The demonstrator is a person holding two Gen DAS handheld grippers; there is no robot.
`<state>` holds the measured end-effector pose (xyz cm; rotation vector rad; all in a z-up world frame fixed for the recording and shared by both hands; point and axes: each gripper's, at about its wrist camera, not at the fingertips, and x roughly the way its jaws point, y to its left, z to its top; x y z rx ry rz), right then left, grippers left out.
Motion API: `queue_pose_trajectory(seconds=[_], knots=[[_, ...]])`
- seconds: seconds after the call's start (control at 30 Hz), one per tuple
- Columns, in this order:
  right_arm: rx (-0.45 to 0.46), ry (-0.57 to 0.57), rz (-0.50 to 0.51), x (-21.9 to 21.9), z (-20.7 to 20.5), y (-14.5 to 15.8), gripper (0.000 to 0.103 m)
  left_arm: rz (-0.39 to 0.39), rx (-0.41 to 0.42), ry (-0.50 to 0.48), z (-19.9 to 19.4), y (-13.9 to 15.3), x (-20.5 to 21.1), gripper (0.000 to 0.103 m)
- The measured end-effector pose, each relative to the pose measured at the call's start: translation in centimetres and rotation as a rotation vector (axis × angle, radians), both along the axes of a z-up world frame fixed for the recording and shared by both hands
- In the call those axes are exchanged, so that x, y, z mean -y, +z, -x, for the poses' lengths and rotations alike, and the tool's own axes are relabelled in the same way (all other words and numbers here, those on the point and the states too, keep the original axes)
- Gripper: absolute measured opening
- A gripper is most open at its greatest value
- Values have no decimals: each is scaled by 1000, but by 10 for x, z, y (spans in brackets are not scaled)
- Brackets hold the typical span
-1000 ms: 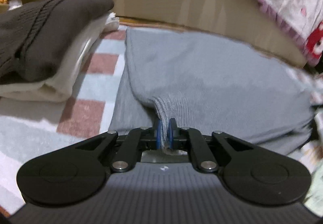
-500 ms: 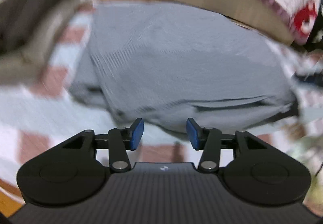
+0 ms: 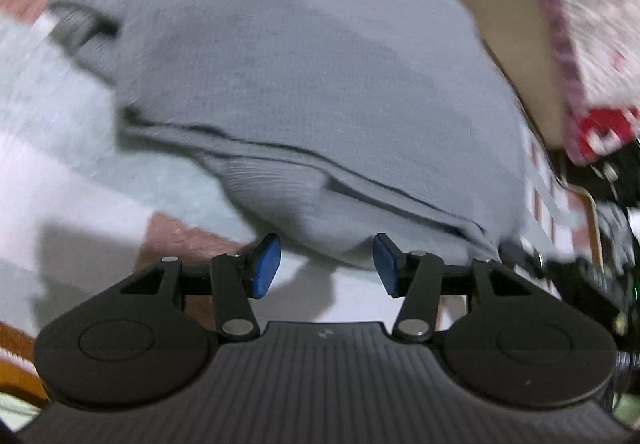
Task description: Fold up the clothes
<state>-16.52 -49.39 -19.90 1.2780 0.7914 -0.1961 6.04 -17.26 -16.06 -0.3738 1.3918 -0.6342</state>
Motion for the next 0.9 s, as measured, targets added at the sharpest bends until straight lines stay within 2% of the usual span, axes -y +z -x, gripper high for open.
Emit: queue_pose_trajectory(seconds=[0.1,0.2,0.27,0.33,0.37,0.43,0.47,0.53,0.63,0.7,0.73,0.8,0.87,0.9], knots=[[-40,18,-10,-9,-5,-7,56,21,-20,43,-2,-4,-3,51],[-25,13,-5,-15,-16,-13,58,21,-9,85,-4,-7,-1,53],[-47,34,37,-18,-27,-12,58,47,4,116,-4,-10,0,51],[-94,69,116,-24,-38,-10,58,44,50,79,-3,-11,6,39],[-106,80,145,-26,-41,-9,55,16,95,23,-1,-10,11,18],[-83,88,155,-28,-36,-9,28,-38,208,-60,8,-5,18,11],[-72,89,146,-28,-33,-10,15,-27,252,-77,12,-2,18,9],[-8,57,127,-25,-24,-11,12,11,345,-90,19,5,18,8],[207,-31,127,-18,-11,4,12,91,544,-89,32,23,12,7],[309,-54,139,-18,-5,16,12,42,603,-119,39,29,9,7],[285,-32,147,-20,-7,14,11,17,595,-150,42,26,8,7],[141,30,181,-28,-15,5,11,-45,563,-199,49,15,12,8],[-55,81,197,-35,-23,-12,9,-99,540,-223,54,4,17,8],[-92,74,191,-35,-23,-16,19,-101,549,-223,55,4,17,9]])
